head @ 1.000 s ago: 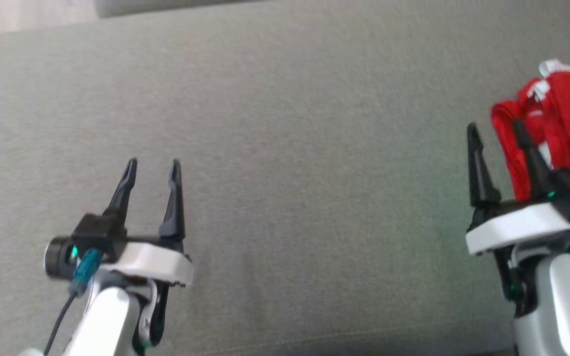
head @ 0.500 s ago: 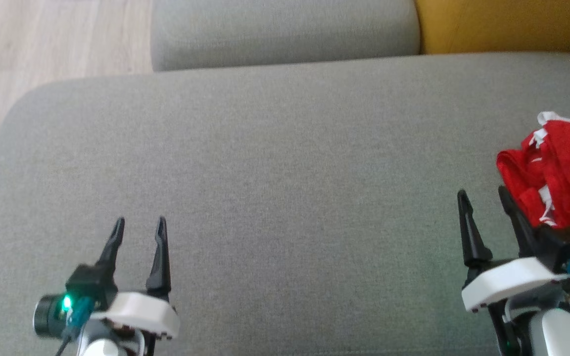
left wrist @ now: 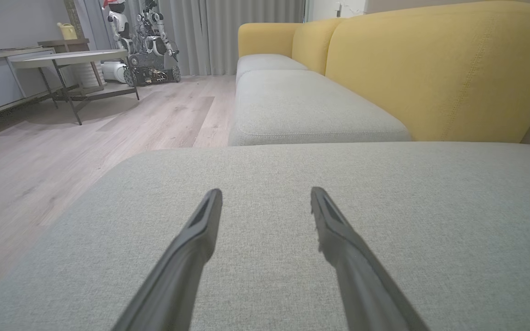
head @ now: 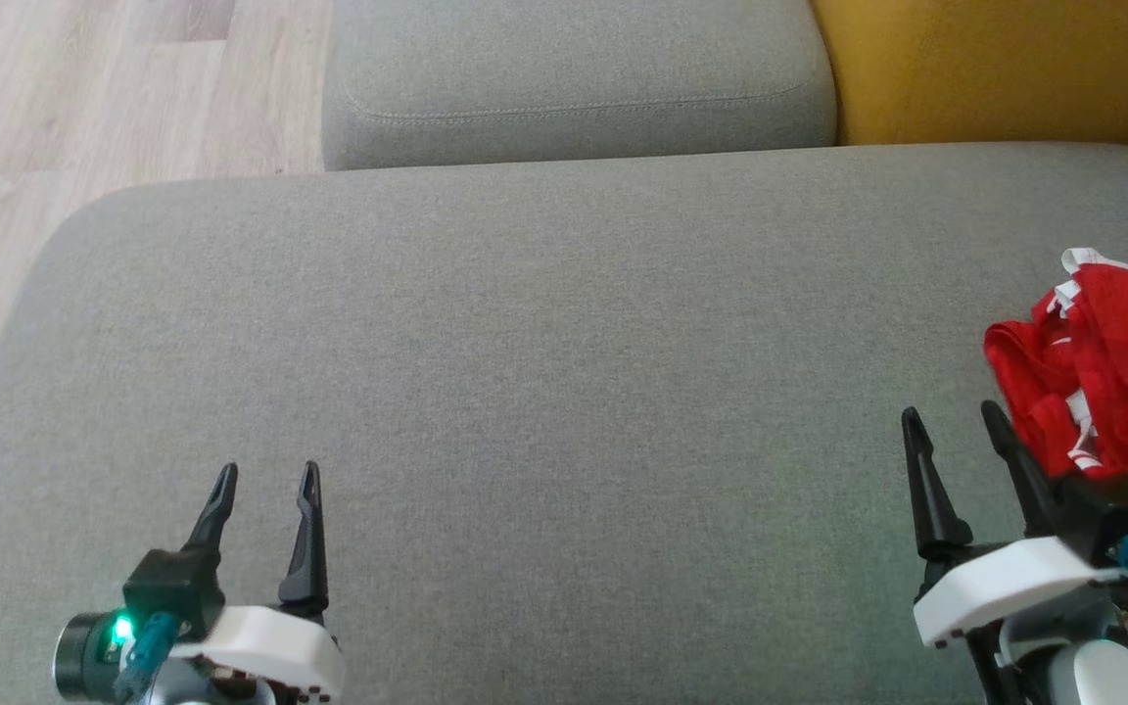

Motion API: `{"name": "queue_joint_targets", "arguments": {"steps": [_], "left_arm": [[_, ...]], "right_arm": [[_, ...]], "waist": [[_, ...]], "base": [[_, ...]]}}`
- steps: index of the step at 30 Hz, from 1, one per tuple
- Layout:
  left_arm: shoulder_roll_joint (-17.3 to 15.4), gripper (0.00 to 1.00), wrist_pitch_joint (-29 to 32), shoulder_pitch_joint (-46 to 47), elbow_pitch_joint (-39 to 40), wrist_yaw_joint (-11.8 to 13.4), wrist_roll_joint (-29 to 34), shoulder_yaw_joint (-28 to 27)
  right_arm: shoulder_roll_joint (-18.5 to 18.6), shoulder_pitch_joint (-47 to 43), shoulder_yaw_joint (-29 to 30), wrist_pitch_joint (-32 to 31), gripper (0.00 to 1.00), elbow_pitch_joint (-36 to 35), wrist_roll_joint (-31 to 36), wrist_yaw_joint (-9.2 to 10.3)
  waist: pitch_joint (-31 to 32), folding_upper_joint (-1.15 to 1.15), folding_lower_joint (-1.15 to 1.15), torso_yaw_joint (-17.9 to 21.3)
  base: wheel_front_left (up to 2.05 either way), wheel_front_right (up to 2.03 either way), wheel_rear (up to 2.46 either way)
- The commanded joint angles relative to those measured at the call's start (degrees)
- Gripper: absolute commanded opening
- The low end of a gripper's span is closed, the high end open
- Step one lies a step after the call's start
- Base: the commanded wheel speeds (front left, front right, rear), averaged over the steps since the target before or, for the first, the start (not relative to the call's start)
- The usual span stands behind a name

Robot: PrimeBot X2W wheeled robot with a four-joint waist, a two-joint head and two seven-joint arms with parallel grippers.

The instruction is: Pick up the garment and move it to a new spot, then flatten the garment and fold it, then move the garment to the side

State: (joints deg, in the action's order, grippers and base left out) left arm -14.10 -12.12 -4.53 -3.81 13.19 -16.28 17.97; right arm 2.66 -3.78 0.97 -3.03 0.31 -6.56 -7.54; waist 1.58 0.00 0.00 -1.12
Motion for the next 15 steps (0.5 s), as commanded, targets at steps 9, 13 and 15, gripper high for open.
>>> {"name": "queue_joint_targets", "arguments": {"steps": [9, 13, 15], "left_arm": [[-1.2, 1.0, 0.2, 2.0, 2.3, 0.5, -0.1, -1.5], [-1.3, 1.0, 0.1, 2.2, 2.2, 0.5, -0.2, -1.4], [-1.3, 1.0, 0.0, 2.3, 2.1, 0.5, -0.3, -1.4]], "right_arm": [[0.2, 1.3, -1.7, -0.3, 1.0, -3.0, 0.3, 0.05], [0.2, 1.3, -1.8, -0.4, 1.0, -3.2, 0.3, 0.05], [0.2, 1.2, -1.7, -0.3, 1.0, -3.3, 0.2, 0.05]], "waist": [[-0.2, 0.0, 0.0, 0.1], [-0.3, 0.0, 0.0, 0.0], [-0.4, 0.0, 0.0, 0.0]], "base": [[0.0, 0.0, 0.0], [0.0, 0.0, 0.0], [0.0, 0.0, 0.0]]}}
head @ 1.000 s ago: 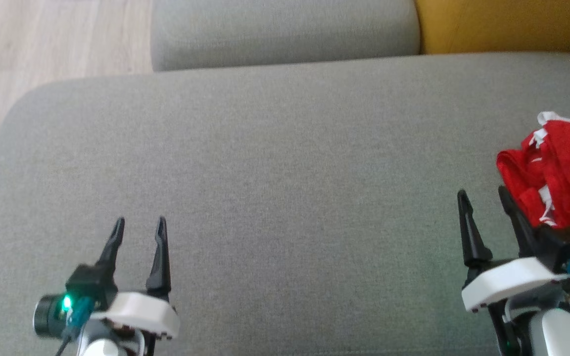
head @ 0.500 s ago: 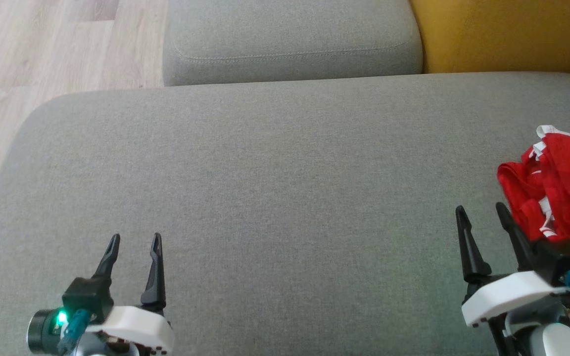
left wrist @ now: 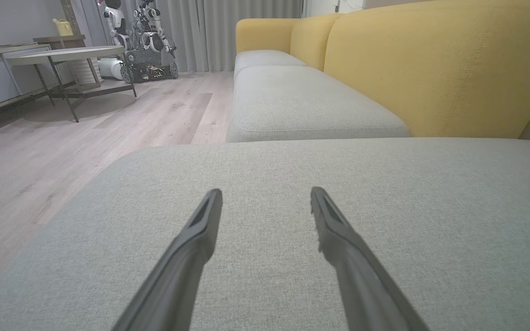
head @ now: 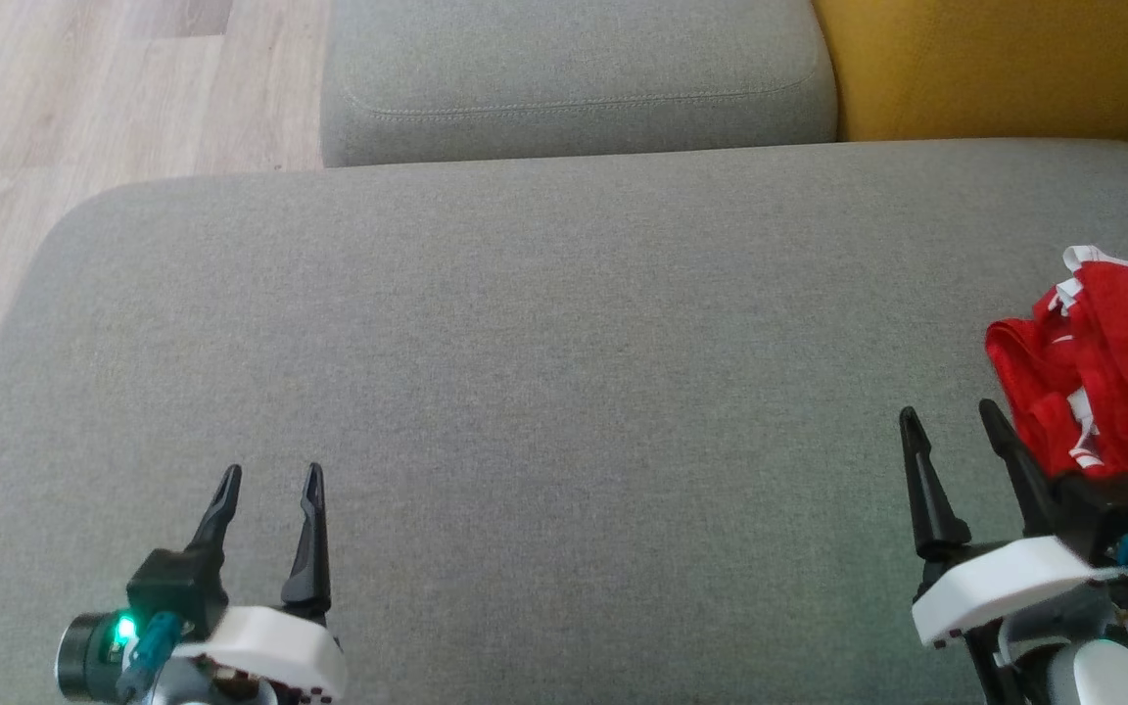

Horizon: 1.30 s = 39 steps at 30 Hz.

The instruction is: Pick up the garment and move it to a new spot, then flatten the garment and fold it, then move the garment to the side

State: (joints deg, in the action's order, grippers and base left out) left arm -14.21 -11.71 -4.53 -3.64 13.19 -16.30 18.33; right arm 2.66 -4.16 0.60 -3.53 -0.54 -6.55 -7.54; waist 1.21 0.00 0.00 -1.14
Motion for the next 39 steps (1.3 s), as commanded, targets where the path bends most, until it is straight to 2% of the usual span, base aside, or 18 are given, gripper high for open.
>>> {"name": "queue_joint_targets", "arguments": {"steps": [1, 21, 27, 28, 32, 39], "left_arm": [[-1.3, 1.0, -0.5, 2.3, 1.8, 0.5, -0.4, -1.8], [-1.3, 1.0, -1.2, 3.2, 1.2, 0.8, -1.1, -1.5], [-1.3, 1.0, -1.5, 3.7, 1.2, -0.3, -1.8, -1.1], [-0.1, 0.0, -1.0, 0.2, -0.4, -0.2, -1.7, 1.1], [0.6, 0.0, -1.0, -0.5, -2.6, -0.2, -2.0, 1.5], [1.0, 0.0, -0.1, 0.0, -2.7, -1.2, -6.4, 0.3]], "right_arm": [[0.2, 1.6, -1.3, 0.2, 1.0, -2.5, 0.1, 0.05], [0.2, 1.4, -1.2, 0.0, 1.0, -2.6, -0.6, 0.05], [0.2, 1.6, -1.3, 0.0, 1.0, -2.9, -1.1, 0.05], [0.0, 0.0, 0.0, 0.0, 0.0, -0.5, -0.7, 0.0], [-0.1, -0.3, -0.2, 0.0, 0.0, 2.0, -1.0, 0.0], [0.1, 0.3, -0.1, 0.1, 0.0, 2.6, -6.1, 0.0]], "waist": [[0.0, 0.0, 0.0, 0.0], [-0.2, 0.0, 0.0, -0.4], [-0.6, 0.0, 0.0, -0.5], [-0.5, 0.0, 0.0, -0.5], [-0.6, 0.0, 0.0, -0.5], [-0.6, 0.0, 0.0, -0.4]], "base": [[0.0, 0.0, 0.0], [0.0, 0.0, 0.0], [0.0, 0.0, 0.0], [0.0, 0.0, 0.0], [0.0, 0.0, 0.0], [0.0, 0.0, 0.0]]}}
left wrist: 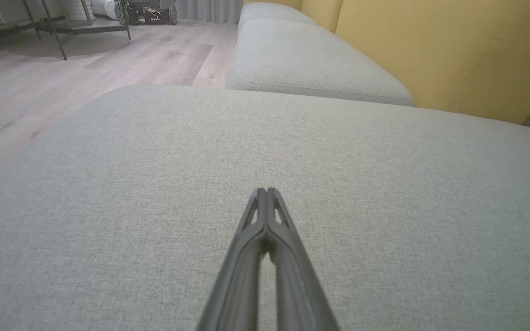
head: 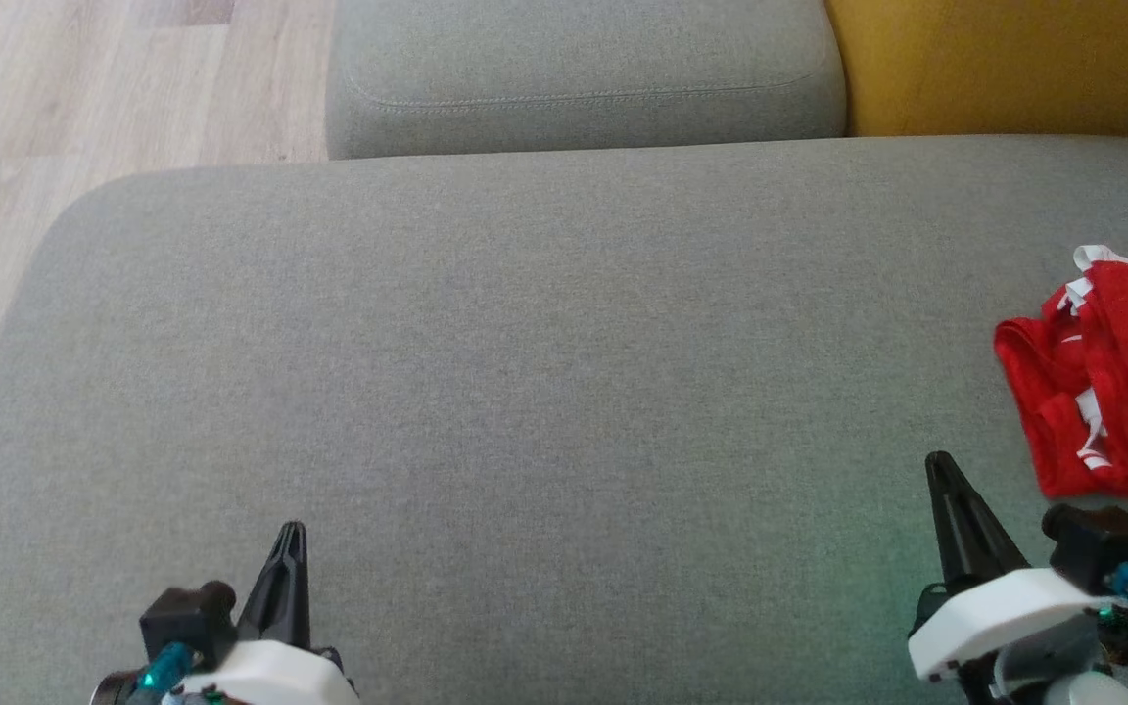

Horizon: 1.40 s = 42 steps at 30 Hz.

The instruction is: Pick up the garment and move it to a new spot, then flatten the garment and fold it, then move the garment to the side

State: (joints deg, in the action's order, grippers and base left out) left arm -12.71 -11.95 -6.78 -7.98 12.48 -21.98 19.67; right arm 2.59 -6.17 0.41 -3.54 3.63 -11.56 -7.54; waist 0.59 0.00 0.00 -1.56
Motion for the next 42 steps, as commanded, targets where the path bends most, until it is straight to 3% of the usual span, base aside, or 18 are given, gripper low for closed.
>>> {"name": "queue_joint_targets", "arguments": {"steps": [1, 42], "left_arm": [[-0.5, 0.0, 0.3, 2.4, 1.5, -0.7, -1.4, -1.2], [2.3, 0.0, 5.7, 6.1, -1.4, -7.5, -26.6, -8.8]], "right_arm": [[0.2, 2.4, 0.1, 0.1, 0.0, -1.5, -1.8, 0.0], [0.9, 5.8, 1.3, -0.3, 0.0, 2.7, -30.3, 0.02]], "waist": [[0.0, 0.0, 0.0, 0.0], [-0.3, 0.0, 0.0, 0.6]], "base": [[0.0, 0.0, 0.0], [0.0, 0.0, 0.0]]}}
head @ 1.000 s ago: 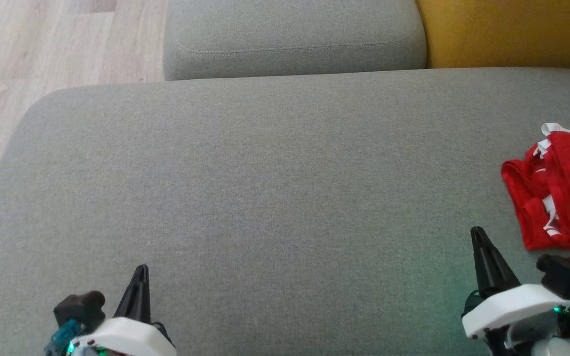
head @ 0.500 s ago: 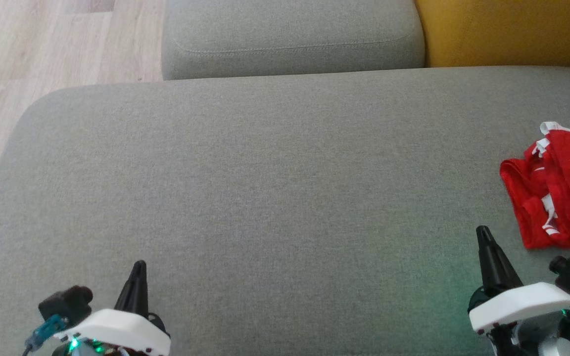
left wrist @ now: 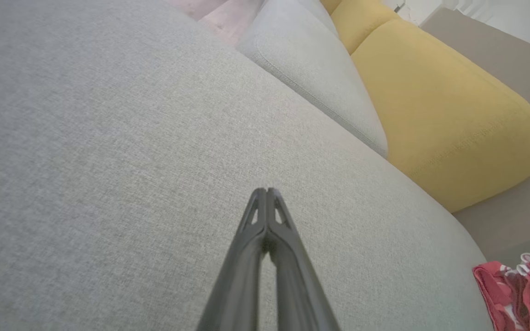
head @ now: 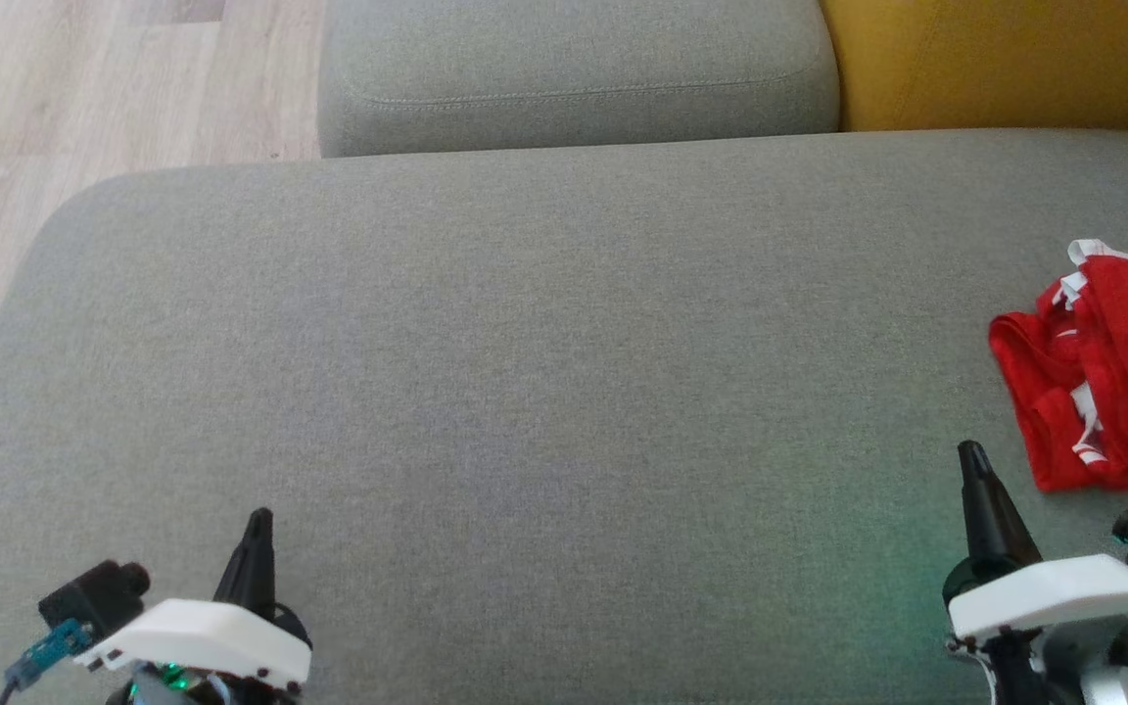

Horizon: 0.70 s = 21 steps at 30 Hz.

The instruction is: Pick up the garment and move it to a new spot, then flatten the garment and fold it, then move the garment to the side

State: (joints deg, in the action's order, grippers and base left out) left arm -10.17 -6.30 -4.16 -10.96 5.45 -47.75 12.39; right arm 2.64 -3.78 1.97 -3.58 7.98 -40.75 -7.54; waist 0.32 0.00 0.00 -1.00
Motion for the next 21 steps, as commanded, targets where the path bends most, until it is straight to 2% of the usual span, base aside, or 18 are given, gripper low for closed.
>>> {"name": "queue_joint_targets", "arguments": {"steps": [1, 21], "left_arm": [[-0.2, 0.0, 0.2, 3.6, 1.5, -0.7, -1.4, -1.7], [1.5, 0.0, 3.2, 5.4, 0.3, -4.0, -13.4, -5.8]], "right_arm": [[0.9, 3.5, -0.2, -0.2, 0.0, -1.5, -1.8, 0.02], [1.0, 5.2, 0.6, -0.6, 0.0, 0.5, -15.5, 0.03]], "waist": [[0.0, 0.0, 0.0, 0.0], [-0.1, 0.0, 0.0, 0.3]], "base": [[0.0, 0.0, 0.0], [0.0, 0.0, 0.0]]}}
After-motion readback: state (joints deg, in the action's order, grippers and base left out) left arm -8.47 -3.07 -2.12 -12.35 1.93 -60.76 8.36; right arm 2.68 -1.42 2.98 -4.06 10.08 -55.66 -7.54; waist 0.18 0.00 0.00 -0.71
